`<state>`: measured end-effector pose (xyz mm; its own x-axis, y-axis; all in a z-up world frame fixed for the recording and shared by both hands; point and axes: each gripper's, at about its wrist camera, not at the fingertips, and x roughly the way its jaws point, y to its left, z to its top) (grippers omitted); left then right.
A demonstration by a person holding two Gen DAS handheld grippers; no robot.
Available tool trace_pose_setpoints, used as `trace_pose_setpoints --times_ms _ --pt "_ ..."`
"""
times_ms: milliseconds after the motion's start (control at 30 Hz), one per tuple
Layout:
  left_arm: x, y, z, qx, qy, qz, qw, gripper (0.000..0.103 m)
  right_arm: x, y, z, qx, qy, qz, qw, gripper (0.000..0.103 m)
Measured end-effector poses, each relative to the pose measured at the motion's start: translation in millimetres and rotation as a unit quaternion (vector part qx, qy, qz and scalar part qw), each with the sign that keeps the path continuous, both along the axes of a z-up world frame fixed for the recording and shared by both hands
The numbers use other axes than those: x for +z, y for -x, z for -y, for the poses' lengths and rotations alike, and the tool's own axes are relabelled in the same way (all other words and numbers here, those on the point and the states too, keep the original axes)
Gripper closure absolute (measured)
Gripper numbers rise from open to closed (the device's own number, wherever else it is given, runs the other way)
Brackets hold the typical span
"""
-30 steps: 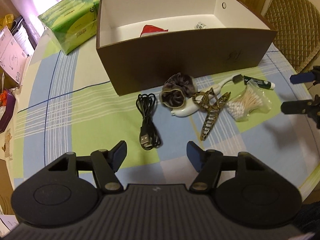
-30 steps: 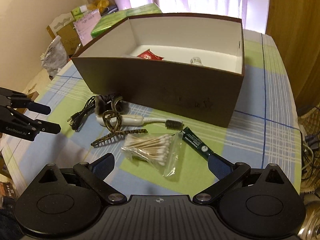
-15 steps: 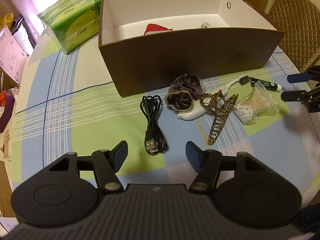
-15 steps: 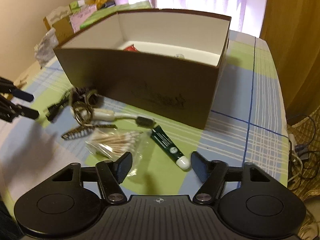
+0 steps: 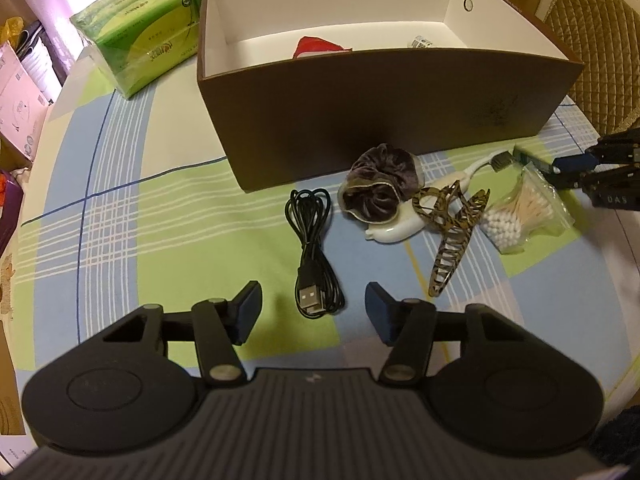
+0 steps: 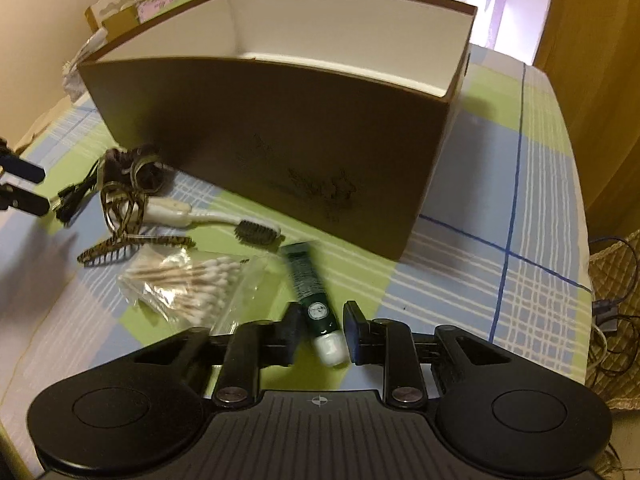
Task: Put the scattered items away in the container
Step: 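Grasp the green tube with the right tool while the left tool grasps the black USB cable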
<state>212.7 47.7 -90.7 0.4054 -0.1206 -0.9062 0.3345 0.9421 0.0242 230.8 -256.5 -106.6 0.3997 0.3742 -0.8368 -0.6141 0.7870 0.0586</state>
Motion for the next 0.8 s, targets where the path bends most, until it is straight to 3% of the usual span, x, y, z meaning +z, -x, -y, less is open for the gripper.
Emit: trace_pose_setpoints --times_ms 67,100,133,267,633,800 --pt "-2.1 -1.8 0.3 -0.003 0.002 -0.001 1.0000 0.052 0.4 1.9 2.3 -0.010 -0.003 0.000 1.000 0.075" --pt "-3.2 -2.6 0.6 -0.003 0.003 -0.001 1.0000 0.054 0.8 3.4 3.3 -0.015 -0.002 0.000 1.000 0.083" --pt "-4.3 -3.3 1.3 -0.004 0.004 -0.001 1.0000 0.055 1.2 5.2 4.9 -0.023 -0.001 0.000 1.000 0.083" --pt "-11.8 -11.2 3.9 -0.005 0.008 -0.006 0.9999 0.067 3.7 13.8 10.6 -0.050 -0.007 -0.007 0.999 0.083" --pt "-31.7 -39.0 5.8 0.006 0.023 -0.016 0.9996 0.088 7.7 29.6 18.2 -0.075 -0.016 -0.022 0.997 0.083" --pt "-31.8 -25.8 0.0 0.000 0.030 -0.022 0.9993 0.088 8.4 36.5 19.7 -0.076 -0.018 -0.027 0.997 0.083"
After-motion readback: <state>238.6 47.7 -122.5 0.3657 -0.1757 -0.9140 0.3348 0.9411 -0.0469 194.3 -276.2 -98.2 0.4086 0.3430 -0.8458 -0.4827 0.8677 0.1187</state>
